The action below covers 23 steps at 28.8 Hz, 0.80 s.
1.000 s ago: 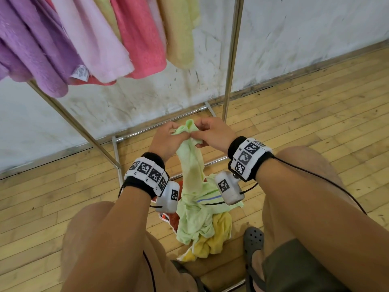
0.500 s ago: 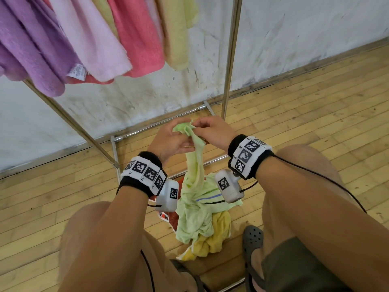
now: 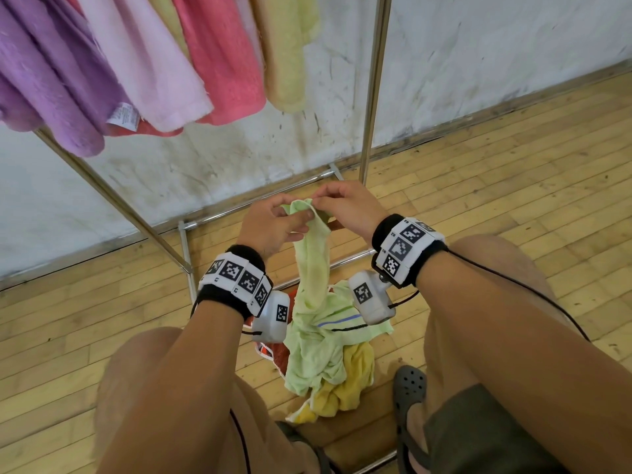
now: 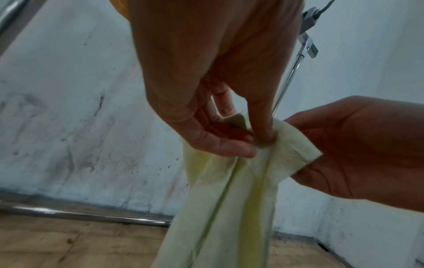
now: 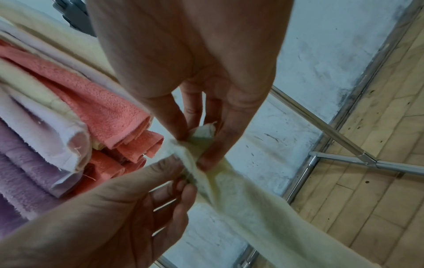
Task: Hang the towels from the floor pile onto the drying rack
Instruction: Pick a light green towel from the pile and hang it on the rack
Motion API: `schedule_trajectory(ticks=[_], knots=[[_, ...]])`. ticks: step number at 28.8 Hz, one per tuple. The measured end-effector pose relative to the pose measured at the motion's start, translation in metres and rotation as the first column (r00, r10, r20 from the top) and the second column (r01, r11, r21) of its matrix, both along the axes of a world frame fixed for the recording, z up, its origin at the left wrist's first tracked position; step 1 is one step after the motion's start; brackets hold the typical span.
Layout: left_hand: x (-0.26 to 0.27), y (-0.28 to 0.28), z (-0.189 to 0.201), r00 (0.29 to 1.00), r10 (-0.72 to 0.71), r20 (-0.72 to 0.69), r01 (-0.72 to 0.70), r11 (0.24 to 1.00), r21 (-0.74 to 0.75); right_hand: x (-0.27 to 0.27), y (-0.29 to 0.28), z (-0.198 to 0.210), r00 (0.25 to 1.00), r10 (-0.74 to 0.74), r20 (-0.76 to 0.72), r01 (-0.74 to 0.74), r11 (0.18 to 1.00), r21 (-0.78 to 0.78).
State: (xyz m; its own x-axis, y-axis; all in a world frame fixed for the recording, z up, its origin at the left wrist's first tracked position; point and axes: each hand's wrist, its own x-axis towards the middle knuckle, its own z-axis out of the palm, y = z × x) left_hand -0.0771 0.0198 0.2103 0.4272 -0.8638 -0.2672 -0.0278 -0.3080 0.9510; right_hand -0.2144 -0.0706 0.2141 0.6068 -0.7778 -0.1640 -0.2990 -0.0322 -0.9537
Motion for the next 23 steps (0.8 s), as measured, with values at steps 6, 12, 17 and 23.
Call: schedule_trajectory(ticks=[6,12,17,23], knots=[[0.005,-0.003,-0.007,0.984,0.035,0.177,-0.039,0.999,0.022,-0.002,-0.001,0.002,0.998,-0.010,0.066,0.004,0.996,0.087],[0.008,-0.002,-0.006,0.943,-0.035,0.332,0.038,0.999,-0.002,-0.005,0.001,0.007,0.993,0.032,0.112,-0.044,0.993,0.106],[0.008,-0.001,-0.007,0.916,-0.019,0.401,0.033,0.999,-0.028,-0.008,0.000,0.007,0.989,0.144,0.044,-0.146,0.989,0.028],[0.018,-0.006,-0.013,0.875,-0.012,0.483,0.039,0.998,-0.047,-0.005,-0.005,-0.001,0.998,0.053,-0.046,-0.060,0.985,-0.162]])
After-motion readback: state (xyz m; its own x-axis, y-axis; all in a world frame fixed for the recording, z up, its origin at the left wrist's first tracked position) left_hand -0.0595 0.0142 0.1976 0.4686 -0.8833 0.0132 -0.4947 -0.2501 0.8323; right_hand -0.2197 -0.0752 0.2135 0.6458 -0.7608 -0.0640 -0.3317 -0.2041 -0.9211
